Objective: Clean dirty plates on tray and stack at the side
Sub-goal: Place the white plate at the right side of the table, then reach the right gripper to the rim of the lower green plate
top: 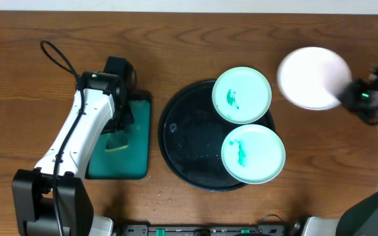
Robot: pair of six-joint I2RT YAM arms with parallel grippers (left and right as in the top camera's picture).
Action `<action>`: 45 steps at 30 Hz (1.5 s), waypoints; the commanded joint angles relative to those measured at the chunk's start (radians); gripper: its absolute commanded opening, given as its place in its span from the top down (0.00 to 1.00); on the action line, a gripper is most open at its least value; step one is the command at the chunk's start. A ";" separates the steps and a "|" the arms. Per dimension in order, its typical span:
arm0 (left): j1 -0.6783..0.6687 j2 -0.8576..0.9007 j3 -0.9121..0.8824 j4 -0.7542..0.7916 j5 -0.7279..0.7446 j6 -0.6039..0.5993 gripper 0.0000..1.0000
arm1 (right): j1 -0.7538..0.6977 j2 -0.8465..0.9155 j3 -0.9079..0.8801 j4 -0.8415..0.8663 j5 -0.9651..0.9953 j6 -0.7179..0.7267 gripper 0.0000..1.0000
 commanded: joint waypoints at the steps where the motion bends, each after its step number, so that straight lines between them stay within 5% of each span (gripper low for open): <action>1: 0.003 0.000 -0.006 0.003 0.002 -0.005 0.93 | -0.109 0.034 -0.039 0.017 -0.048 0.032 0.99; 18: 0.003 0.000 -0.006 0.006 0.001 -0.002 0.93 | -0.238 0.372 -0.095 0.137 0.015 0.046 0.99; 20: 0.003 0.000 -0.006 0.006 0.001 -0.002 0.93 | -0.238 0.362 -0.087 0.140 -0.041 0.018 0.95; 25: 0.003 0.000 -0.006 0.008 0.001 -0.002 0.93 | -0.219 0.269 -0.051 0.137 -0.187 -0.025 0.51; 35: 0.003 0.000 -0.006 0.008 0.002 -0.002 0.93 | 0.005 -0.068 -0.050 -0.066 -0.147 -0.040 0.43; 45: 0.003 0.000 -0.006 0.001 0.002 -0.002 0.93 | 0.222 -0.089 -0.129 -0.325 0.021 0.063 0.47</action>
